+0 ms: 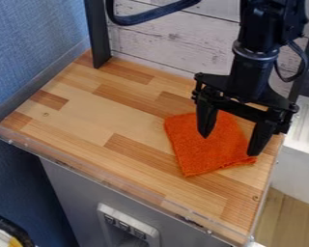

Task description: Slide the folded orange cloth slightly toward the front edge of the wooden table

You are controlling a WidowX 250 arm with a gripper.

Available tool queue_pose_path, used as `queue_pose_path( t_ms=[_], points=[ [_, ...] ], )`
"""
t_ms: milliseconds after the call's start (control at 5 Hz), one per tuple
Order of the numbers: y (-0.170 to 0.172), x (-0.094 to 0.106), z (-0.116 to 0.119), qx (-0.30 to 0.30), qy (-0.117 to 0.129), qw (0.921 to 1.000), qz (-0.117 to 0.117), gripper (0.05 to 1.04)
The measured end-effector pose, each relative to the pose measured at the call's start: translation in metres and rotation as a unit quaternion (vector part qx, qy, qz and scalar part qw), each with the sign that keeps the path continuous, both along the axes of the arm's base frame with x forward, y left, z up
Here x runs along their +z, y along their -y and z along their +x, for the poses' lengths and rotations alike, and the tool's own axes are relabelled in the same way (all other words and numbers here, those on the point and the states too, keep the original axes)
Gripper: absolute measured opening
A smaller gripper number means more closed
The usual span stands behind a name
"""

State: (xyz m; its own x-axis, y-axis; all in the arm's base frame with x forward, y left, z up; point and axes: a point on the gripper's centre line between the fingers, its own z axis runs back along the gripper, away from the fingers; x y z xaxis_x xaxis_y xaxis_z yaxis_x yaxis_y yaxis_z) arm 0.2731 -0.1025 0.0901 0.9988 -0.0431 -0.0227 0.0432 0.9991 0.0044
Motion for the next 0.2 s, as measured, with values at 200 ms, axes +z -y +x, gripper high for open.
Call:
queue_pose_path(
  t_ms=[200],
  points=[
    [0.0002, -0.0007, 0.0014, 0.003, 0.003, 1.0000, -0.006, 0.997]
  ],
)
